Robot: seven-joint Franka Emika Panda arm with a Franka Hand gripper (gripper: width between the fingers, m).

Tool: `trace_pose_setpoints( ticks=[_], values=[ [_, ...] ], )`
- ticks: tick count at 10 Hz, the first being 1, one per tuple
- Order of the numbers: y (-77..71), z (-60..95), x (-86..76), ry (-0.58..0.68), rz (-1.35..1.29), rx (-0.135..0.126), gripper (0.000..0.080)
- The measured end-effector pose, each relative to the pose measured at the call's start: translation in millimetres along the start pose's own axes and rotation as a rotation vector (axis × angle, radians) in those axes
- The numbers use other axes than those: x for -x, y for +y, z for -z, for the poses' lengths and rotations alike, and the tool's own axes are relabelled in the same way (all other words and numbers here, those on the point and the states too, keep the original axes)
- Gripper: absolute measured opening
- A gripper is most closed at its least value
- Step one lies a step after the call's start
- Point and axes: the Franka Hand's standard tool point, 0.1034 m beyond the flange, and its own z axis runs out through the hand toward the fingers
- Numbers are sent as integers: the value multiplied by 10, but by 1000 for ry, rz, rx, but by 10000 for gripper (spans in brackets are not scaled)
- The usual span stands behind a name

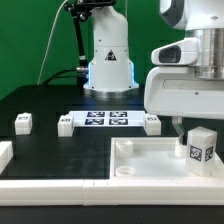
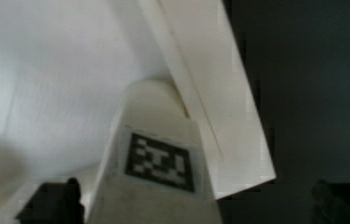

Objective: Assemble one leg

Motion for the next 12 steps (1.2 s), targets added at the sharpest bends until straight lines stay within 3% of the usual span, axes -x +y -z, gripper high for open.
trace_pose_setpoints(
  ticks=[4, 8, 11, 12],
  values=[
    [20, -4, -7, 3, 338, 7, 648],
    [84, 1, -41, 3, 716, 41, 648],
    [100, -9, -15, -13, 736, 58, 648],
    [104, -11, -17, -12, 736, 58, 601]
  ],
)
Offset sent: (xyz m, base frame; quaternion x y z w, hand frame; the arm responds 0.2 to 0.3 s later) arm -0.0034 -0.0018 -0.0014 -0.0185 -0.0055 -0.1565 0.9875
